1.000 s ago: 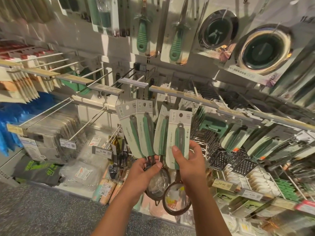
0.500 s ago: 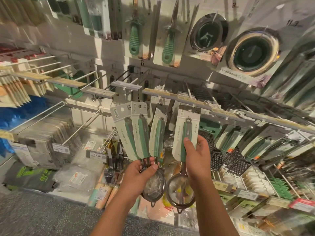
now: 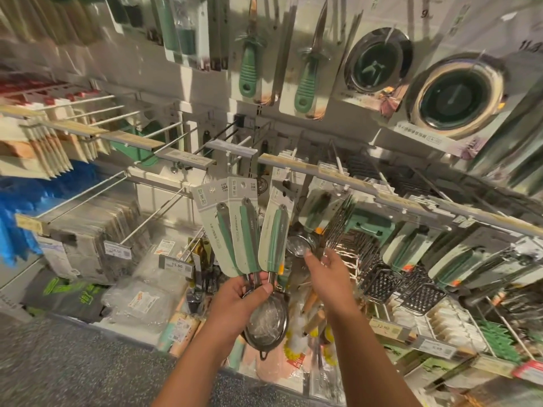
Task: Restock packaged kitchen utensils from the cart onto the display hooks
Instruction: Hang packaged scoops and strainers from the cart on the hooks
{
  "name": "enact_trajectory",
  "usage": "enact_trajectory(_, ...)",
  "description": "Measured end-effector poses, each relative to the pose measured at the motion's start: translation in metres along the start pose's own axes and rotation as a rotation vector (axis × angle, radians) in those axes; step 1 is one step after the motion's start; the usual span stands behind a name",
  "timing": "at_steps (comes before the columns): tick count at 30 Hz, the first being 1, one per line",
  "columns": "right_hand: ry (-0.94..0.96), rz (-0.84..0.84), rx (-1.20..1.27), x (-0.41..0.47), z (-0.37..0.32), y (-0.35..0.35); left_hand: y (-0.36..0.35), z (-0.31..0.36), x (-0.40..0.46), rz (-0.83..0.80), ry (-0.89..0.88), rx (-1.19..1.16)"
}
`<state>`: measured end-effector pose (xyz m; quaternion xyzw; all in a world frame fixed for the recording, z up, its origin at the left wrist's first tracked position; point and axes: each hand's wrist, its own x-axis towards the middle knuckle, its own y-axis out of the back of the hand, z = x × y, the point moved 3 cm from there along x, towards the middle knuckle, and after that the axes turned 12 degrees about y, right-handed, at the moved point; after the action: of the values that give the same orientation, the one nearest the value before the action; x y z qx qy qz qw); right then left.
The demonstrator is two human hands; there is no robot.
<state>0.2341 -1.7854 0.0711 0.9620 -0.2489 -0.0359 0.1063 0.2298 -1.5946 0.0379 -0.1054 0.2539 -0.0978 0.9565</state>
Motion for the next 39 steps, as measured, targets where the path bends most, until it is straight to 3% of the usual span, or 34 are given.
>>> enact_trajectory(4,-0.073,-0.057,0.002,-0.010,0.011,-0.017,-0.002,-0.001,0.000,-0.028,0.001,0.020)
enact_trajectory(10,0.046,-0.169,0.092,-0.015,-0.004,-0.030,-0.006,0.002,-0.006,-0.094,-0.001,0.064)
enact_trajectory(17,0.067,-0.157,0.201,-0.018,-0.009,-0.030,-0.002,0.000,-0.005,-0.091,0.022,0.026)
enact_trajectory(26,0.117,-0.109,0.271,-0.030,-0.013,-0.019,-0.006,0.004,-0.006,-0.048,0.024,-0.011)
enact_trajectory(39,0.217,0.105,0.286,-0.039,-0.005,0.001,-0.017,0.002,-0.003,-0.030,0.052,0.047)
